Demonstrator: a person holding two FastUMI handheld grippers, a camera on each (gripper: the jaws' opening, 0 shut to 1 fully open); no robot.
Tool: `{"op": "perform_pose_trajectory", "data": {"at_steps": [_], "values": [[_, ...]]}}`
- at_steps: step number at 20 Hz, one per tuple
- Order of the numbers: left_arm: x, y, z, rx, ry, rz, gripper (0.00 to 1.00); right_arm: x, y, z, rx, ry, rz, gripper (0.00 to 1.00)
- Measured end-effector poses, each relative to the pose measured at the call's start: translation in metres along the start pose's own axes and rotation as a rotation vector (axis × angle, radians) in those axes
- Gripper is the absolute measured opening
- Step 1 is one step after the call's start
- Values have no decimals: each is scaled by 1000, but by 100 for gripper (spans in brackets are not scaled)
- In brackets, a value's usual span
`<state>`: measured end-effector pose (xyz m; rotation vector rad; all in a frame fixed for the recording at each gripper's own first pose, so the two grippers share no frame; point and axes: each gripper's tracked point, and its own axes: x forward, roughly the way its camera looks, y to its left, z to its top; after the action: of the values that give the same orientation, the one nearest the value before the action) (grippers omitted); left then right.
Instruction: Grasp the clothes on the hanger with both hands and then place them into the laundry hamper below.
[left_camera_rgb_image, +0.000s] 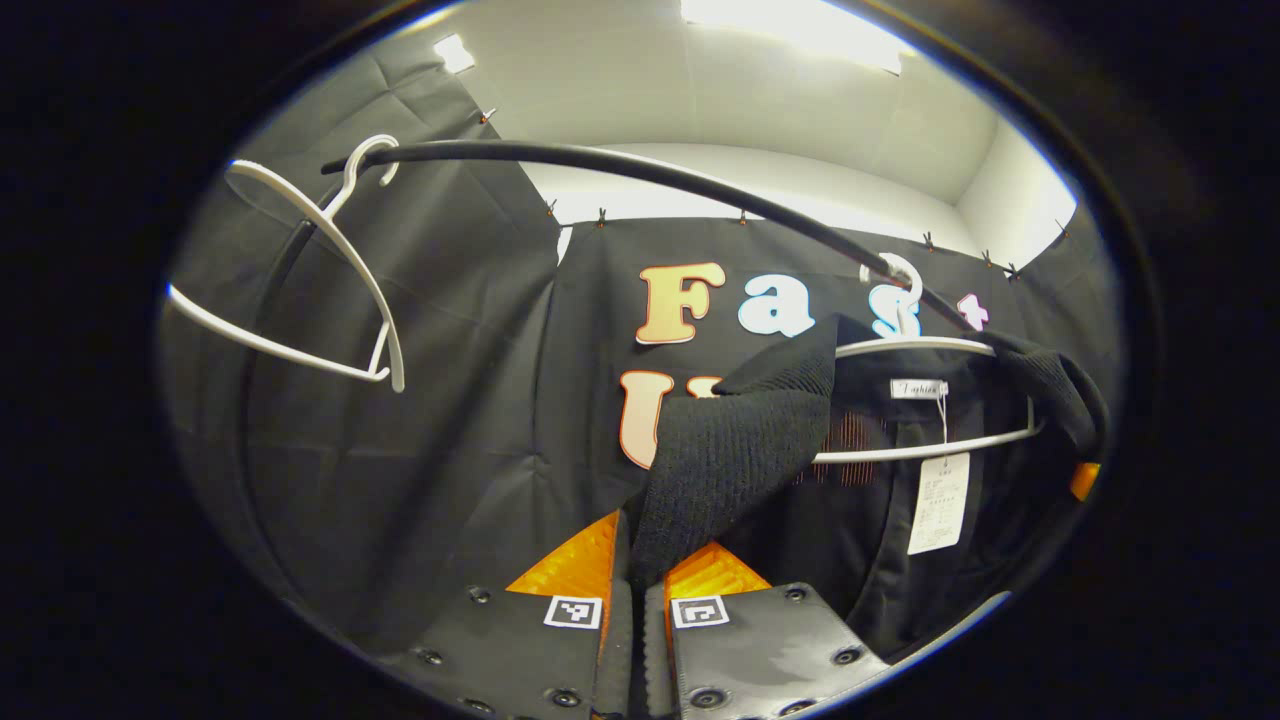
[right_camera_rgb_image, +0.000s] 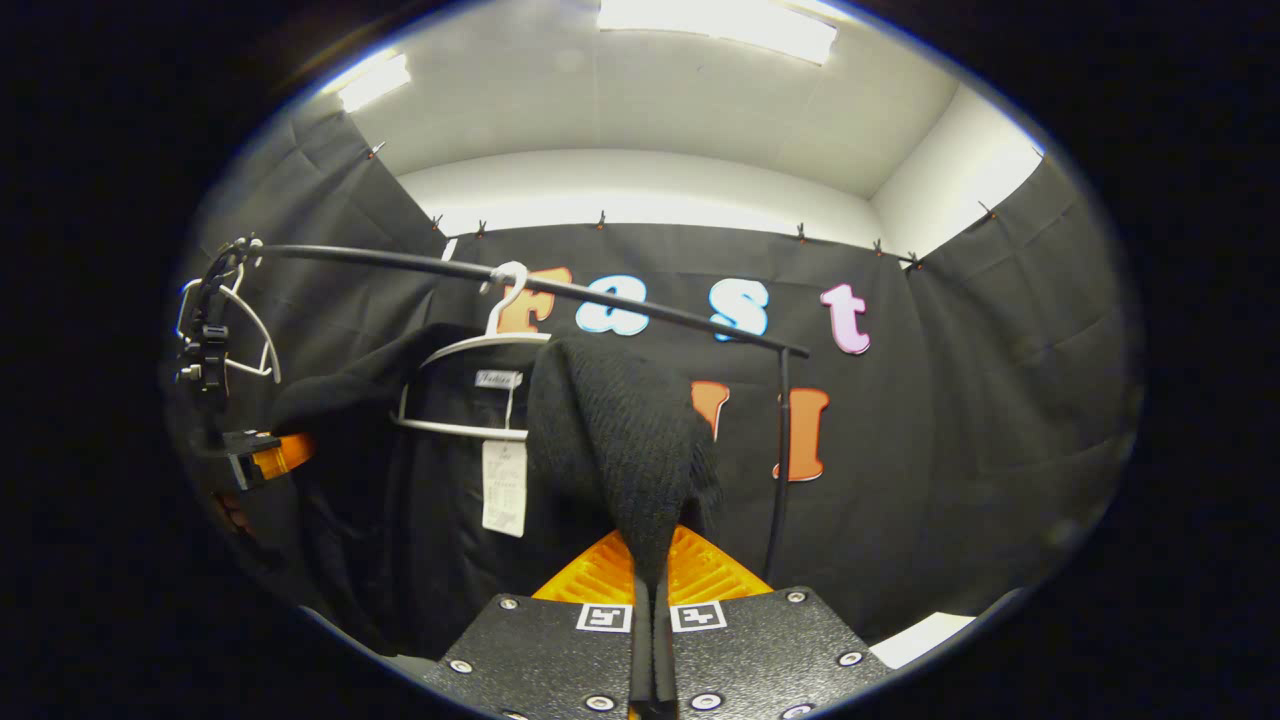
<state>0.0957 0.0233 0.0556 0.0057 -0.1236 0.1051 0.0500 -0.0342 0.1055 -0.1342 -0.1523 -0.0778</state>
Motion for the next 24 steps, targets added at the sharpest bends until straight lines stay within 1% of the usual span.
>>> {"op": "perform_pose_trajectory", "data": {"at_steps": [3, 5, 9, 10, 11, 12, 15, 18, 19, 22, 24], "values": [[-1, -8, 10, 14, -14, -28, 12, 12, -27, 36, -13, -46, -51, 0], [-5, -13, 11, -8, -8, -53, 12, 24, -39, 59, -42, -79, -71, 0], [-8, -23, 10, -48, 4, -87, 12, 70, -54, 79, -97, -82, -70, 0], [-9, -25, 11, -48, 2, -89, 9, 83, -55, 78, -105, -78, -64, 0], [-9, -28, 12, -49, -1, -92, 14, 95, -58, 75, -112, -70, -63, 0], [-9, -30, 12, -54, -2, -95, 12, 108, -63, 69, -120, -62, -63, 0], [-4, -28, 12, -53, 2, -98, 12, 121, -71, 35, -96, -2, -58, 0], [1, -22, 13, -61, 0, -89, 12, 119, -70, -12, -36, 68, -54, 0], [3, -21, 13, -68, 5, -91, 12, 117, -67, -20, -30, 64, -49, 0], [13, -13, 18, -76, 7, -90, 12, 103, -46, -47, -48, 87, -25, 0], [21, -4, 26, -57, -6, -67, 12, 89, -26, -60, -34, 96, -4, 0]]}}
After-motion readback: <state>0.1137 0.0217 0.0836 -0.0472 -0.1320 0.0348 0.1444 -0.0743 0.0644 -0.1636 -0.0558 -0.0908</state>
